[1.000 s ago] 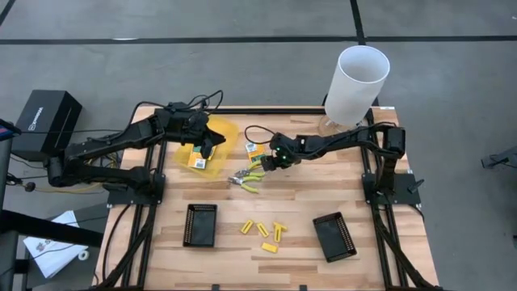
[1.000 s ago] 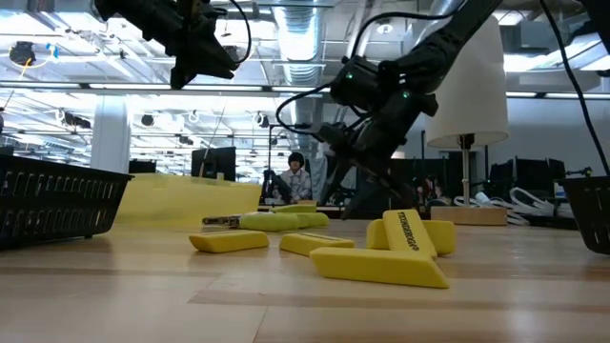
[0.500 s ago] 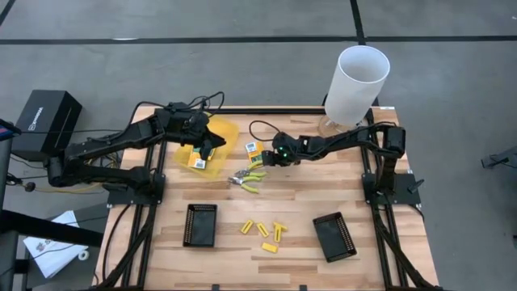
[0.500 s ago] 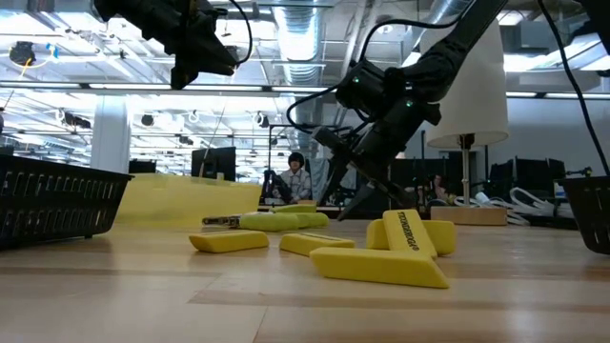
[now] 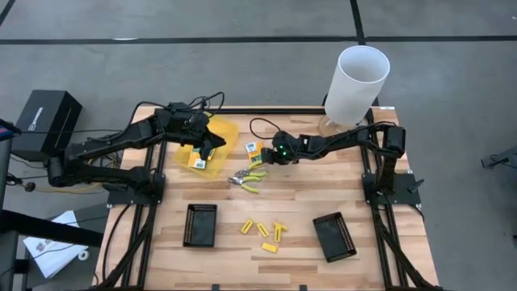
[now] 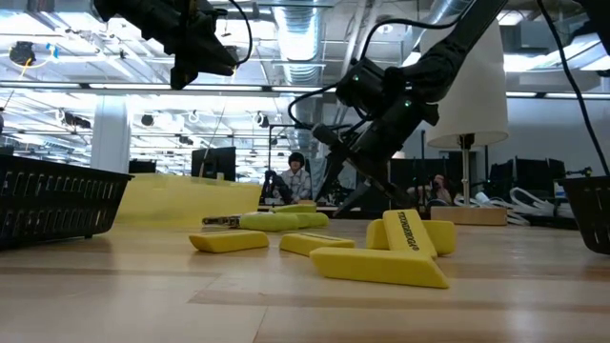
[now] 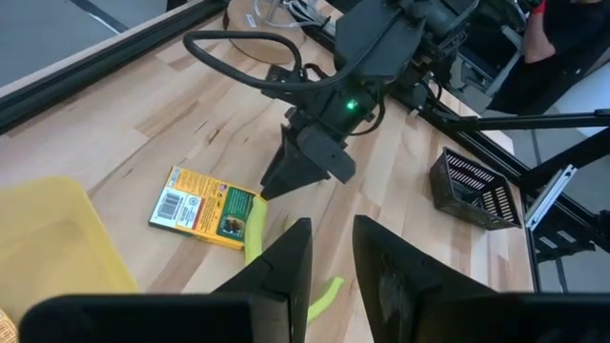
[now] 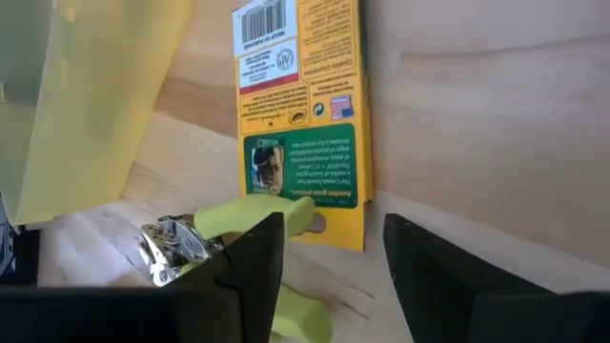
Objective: Pick & Place School Supplies
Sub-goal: Put the yellow crayon box into the yellow bin
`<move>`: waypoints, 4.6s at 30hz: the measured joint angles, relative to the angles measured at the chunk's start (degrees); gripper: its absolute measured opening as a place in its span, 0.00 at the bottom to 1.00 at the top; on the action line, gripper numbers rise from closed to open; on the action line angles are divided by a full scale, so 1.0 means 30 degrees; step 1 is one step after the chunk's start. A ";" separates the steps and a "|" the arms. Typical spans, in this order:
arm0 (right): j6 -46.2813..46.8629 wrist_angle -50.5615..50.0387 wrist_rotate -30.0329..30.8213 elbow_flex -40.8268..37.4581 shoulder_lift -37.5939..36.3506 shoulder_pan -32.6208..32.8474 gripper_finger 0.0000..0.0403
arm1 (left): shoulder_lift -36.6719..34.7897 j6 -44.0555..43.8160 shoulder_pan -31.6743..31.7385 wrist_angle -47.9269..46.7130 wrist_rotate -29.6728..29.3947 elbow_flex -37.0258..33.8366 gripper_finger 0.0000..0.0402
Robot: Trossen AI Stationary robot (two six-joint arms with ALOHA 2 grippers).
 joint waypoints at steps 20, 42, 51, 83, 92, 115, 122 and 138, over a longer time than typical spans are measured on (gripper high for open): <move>0.2088 0.3724 -0.1063 0.0408 0.2525 -0.0090 0.36 | -0.0007 0.0008 -0.0003 -0.0765 0.0476 0.0000 0.19; 0.1974 0.4783 -0.1117 0.0360 0.2610 -0.0226 0.13 | -0.0007 0.0066 -0.0007 -0.0867 0.0474 0.0000 0.19; 0.1945 0.5121 -0.2114 0.0335 0.2628 0.0121 0.21 | -0.0007 0.0065 -0.0003 -0.0876 0.0474 0.0000 0.19; 0.2716 0.4313 -0.2675 0.0342 0.2587 0.0809 0.27 | -0.0007 0.0205 0.0000 -0.1311 0.0954 0.0000 0.19; 0.3003 0.4364 -0.2315 0.0342 0.2587 0.0640 0.27 | -0.0007 0.0205 -0.0007 -0.1370 0.1166 0.0000 0.19; 0.1298 0.6745 -0.0733 0.0306 0.2167 0.0018 0.00 | -0.0007 0.0205 -0.0001 -0.1734 0.1173 0.0000 0.19; -0.0614 0.5749 -0.0661 0.0313 -0.0271 -0.0530 0.00 | -0.0007 0.0491 0.0000 -0.1712 0.1105 0.0000 0.19; -0.3668 0.3139 -0.0379 0.0335 -0.6951 -0.0278 0.00 | 0.0000 -0.0041 0.2102 0.0829 0.3719 0.0000 0.19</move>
